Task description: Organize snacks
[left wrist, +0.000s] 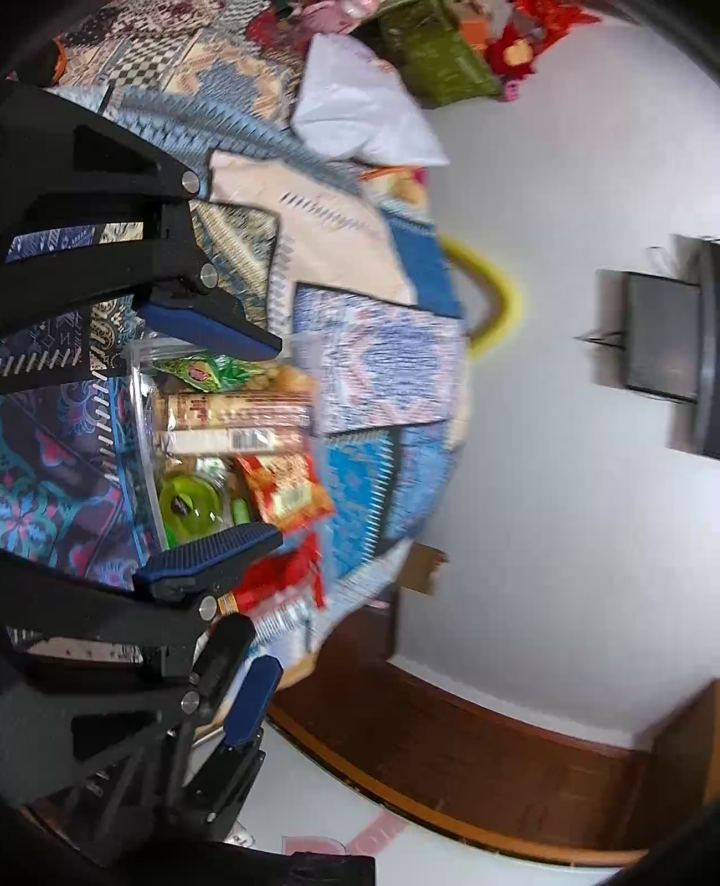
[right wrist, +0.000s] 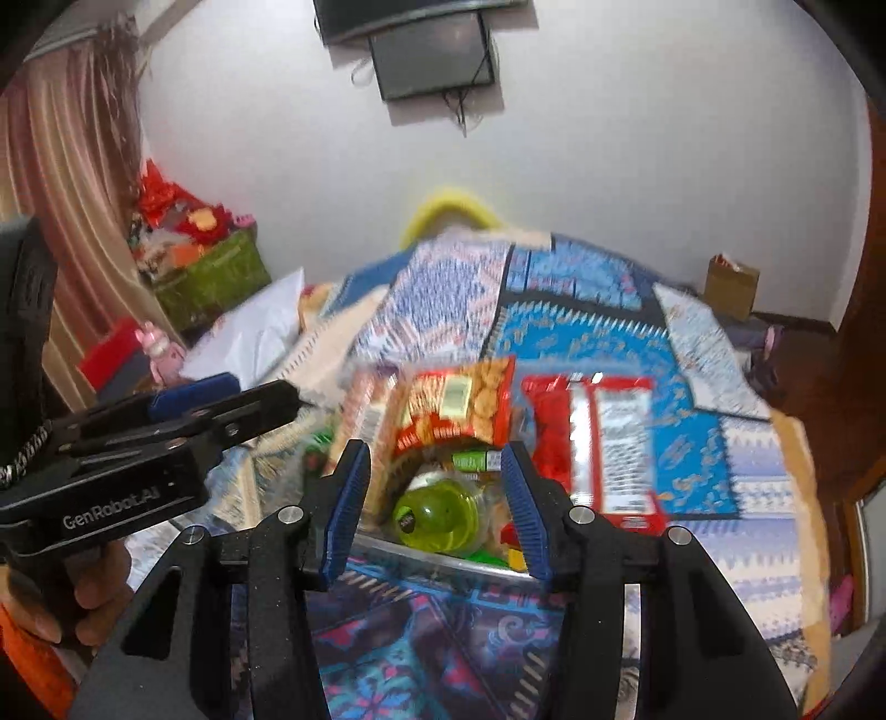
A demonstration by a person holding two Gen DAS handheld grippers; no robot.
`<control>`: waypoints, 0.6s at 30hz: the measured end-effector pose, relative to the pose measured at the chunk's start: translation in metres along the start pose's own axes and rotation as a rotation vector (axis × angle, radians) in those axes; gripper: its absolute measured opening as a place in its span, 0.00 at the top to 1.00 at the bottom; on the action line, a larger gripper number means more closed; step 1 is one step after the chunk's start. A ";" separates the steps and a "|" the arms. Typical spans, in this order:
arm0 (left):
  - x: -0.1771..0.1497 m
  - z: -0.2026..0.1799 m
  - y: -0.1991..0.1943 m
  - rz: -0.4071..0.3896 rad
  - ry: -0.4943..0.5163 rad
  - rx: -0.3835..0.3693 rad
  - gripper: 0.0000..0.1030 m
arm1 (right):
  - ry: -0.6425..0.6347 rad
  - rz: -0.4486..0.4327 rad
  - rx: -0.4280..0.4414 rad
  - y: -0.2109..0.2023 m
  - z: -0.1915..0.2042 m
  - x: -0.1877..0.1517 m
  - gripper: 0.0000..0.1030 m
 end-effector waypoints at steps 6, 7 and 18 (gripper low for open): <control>0.024 -0.012 -0.076 -0.158 0.014 -0.015 0.39 | -0.021 -0.139 -0.001 -0.070 0.015 0.027 0.56; 0.027 -0.014 -0.094 -0.192 0.014 -0.018 0.34 | -0.023 -0.167 0.001 -0.085 0.018 0.031 0.56; 0.030 -0.035 -0.195 -0.375 0.050 -0.033 0.01 | -0.054 -0.354 -0.037 -0.170 0.042 0.034 0.06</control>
Point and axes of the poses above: each gripper's, at about its wrist camera, not at the fingertips, and y roughly the way its jaws point, z to its left, x to its top, the point moved 1 cm from there along y, roughly the way its jaws point, and after that the axes turned 13 degrees about -z, right-handed, at the moved point
